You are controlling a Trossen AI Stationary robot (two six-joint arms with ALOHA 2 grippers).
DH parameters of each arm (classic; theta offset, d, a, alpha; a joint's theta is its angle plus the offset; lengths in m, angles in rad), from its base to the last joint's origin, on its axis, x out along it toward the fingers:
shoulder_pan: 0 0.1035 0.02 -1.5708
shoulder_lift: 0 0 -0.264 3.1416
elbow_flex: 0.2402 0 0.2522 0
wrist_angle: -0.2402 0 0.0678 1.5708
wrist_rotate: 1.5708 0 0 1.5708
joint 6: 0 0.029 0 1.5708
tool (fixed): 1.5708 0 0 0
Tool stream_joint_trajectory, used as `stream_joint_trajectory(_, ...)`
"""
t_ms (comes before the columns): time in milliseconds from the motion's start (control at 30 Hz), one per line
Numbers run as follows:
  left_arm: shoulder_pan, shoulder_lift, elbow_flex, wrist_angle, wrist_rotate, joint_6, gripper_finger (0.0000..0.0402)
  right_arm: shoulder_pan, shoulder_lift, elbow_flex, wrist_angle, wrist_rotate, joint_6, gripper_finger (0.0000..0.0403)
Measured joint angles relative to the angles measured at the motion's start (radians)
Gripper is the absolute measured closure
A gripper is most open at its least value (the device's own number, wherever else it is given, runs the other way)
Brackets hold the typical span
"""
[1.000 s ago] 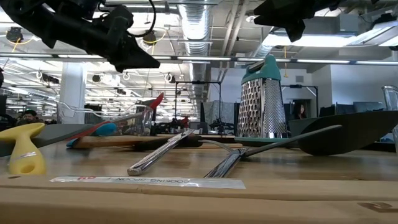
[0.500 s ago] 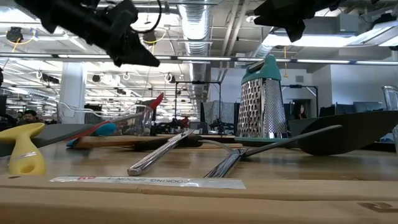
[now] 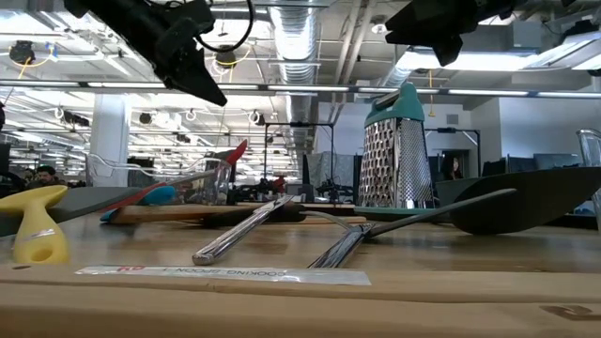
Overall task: Pick & Place Kitchen Items
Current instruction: Put the dark brown wooden spoon into the left transparent bin
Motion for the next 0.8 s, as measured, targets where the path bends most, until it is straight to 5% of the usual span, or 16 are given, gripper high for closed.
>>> stream_joint_trajectory(300, 0.000, 0.020, 0.039, -0.002, 0.000, -0.002, 0.0400, 0.000, 0.000, 0.000, -0.020, 0.000, 0.000, 0.0295)
stream_joint_trajectory(600, 0.005, 0.219, 0.114, -0.017, 0.001, -0.013, 0.0400, -0.012, 0.000, 0.000, -0.030, 0.000, -0.073, 0.0295)
stream_joint_trajectory(800, 0.033, 0.330, 0.197, -0.283, 0.087, -0.180, 0.0400, -0.027, 0.000, 0.000, -0.078, 0.000, -0.115, 0.0295)
